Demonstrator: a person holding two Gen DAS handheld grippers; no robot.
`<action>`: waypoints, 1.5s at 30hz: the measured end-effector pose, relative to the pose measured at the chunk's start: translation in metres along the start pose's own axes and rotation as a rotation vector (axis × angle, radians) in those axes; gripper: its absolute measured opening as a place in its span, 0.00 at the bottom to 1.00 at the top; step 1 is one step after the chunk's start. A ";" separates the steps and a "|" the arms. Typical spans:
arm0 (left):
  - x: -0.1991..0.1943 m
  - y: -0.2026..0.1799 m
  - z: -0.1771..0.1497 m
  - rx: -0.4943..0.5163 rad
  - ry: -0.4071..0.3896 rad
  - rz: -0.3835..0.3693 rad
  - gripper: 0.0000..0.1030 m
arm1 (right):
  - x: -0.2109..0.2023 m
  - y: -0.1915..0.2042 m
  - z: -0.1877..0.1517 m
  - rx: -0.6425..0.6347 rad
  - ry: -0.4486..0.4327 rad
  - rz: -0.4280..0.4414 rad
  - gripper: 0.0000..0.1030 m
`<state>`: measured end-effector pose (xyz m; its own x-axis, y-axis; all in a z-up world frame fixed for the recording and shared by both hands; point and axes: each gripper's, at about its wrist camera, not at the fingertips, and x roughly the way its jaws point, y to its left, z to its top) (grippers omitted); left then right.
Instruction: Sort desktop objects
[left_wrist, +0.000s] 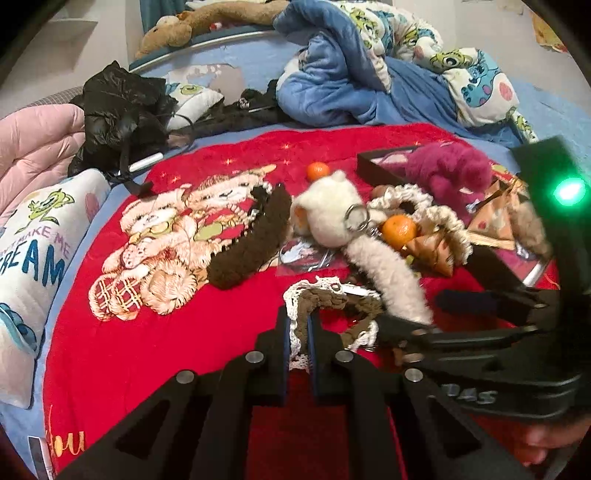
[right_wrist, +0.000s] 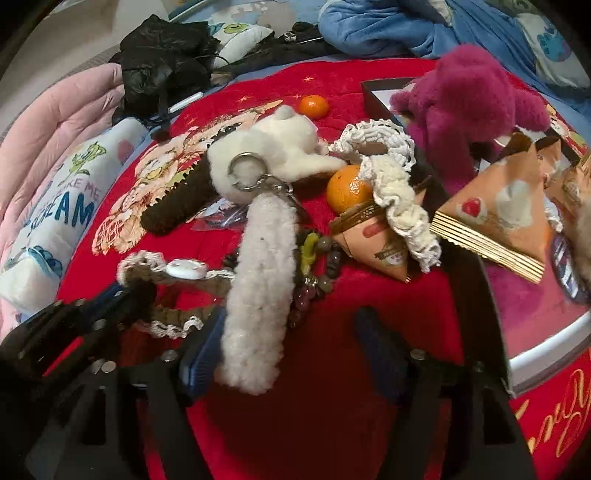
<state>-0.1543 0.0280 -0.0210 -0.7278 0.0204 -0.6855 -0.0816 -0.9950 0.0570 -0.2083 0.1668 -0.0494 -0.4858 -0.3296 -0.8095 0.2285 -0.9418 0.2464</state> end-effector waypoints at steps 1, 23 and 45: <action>-0.004 -0.001 0.001 -0.001 -0.008 -0.008 0.08 | 0.001 0.002 0.000 -0.012 -0.005 -0.008 0.70; -0.034 0.023 0.006 -0.052 -0.080 0.038 0.09 | -0.022 0.019 0.001 -0.039 -0.079 0.191 0.24; -0.058 0.006 0.011 -0.038 -0.155 0.087 0.09 | -0.083 -0.009 0.002 0.066 -0.221 0.432 0.24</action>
<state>-0.1204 0.0217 0.0270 -0.8276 -0.0538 -0.5588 0.0099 -0.9966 0.0813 -0.1720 0.2024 0.0166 -0.5277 -0.6902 -0.4952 0.3981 -0.7159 0.5736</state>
